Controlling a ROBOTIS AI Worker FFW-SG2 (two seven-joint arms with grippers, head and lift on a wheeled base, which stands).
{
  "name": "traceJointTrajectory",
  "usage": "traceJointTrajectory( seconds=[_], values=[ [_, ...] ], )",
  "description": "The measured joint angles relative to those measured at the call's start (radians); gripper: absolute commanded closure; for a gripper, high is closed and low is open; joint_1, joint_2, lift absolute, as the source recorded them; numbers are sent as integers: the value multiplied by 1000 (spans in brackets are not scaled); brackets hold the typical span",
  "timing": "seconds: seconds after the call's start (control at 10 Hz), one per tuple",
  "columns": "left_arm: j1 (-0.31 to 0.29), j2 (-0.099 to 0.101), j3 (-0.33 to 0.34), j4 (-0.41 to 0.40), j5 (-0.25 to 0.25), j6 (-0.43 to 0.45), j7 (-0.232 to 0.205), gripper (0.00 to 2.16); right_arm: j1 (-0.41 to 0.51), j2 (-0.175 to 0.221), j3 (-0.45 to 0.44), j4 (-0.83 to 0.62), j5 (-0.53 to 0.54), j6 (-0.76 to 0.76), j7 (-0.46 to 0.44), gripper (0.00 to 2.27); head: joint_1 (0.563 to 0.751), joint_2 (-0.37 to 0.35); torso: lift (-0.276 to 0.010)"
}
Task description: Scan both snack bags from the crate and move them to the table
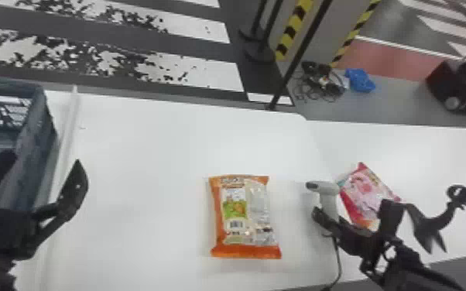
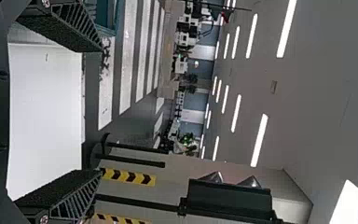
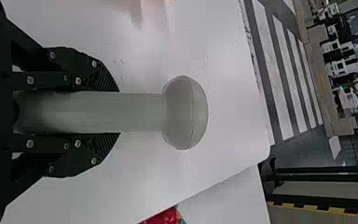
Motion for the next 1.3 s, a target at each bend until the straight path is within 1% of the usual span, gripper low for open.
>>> traceJointTrajectory(
  seconds=[0.1, 0.2, 0.3, 0.4, 0.5, 0.6, 0.8, 0.9, 1.0, 1.1, 1.2, 1.3],
  values=[
    [-7, -2, -6, 8, 0, 1, 0, 60, 2, -4, -1, 6, 3, -5, 0, 1484, 695, -350, -87],
    [-12, -4, -13, 12, -1, 1, 0, 60, 3, -6, 5, 8, 5, -5, 5, 640, 695, -350, -87],
    [-15, -5, -18, 12, -2, 2, 0, 60, 7, -8, 13, 9, 6, -5, 16, 265, 695, -350, -87],
    [-16, -5, -20, 13, -3, 3, 0, 60, 12, -8, 22, 7, 4, -5, 22, 43, 695, -350, -87],
    [-16, -4, -21, 12, -3, 4, 0, 60, 20, -8, 27, -1, 2, -4, 23, 43, 695, -350, -87],
    [-16, -3, -21, 10, -3, 11, 0, 60, 48, -1, 26, -47, -12, -1, 21, 43, 695, -350, -87],
    [-16, 0, -23, 7, -3, 18, 0, 60, 119, 27, -4, -216, -65, 48, 21, 49, 695, -350, -87],
    [-16, 2, -25, 6, -3, 19, 0, 60, 153, 32, -31, -312, -108, 103, 58, 49, 695, -350, -87],
    [-16, 5, -25, 6, -3, 21, 0, 60, 143, 29, -70, -350, -144, 199, 178, 49, 695, -350, -87],
    [-16, 7, -25, 8, -3, 25, 0, 60, 98, 5, -102, -362, -161, 372, 304, 56, 695, -350, -87],
    [-16, 7, -25, 8, -3, 29, -1, 60, 80, -30, -78, -365, -150, 445, 340, 63, 695, -350, -87],
    [-16, 7, -25, 10, -3, 34, -2, 60, 67, -59, -23, -362, -115, 482, 379, 63, 695, -350, -87]
  ],
)
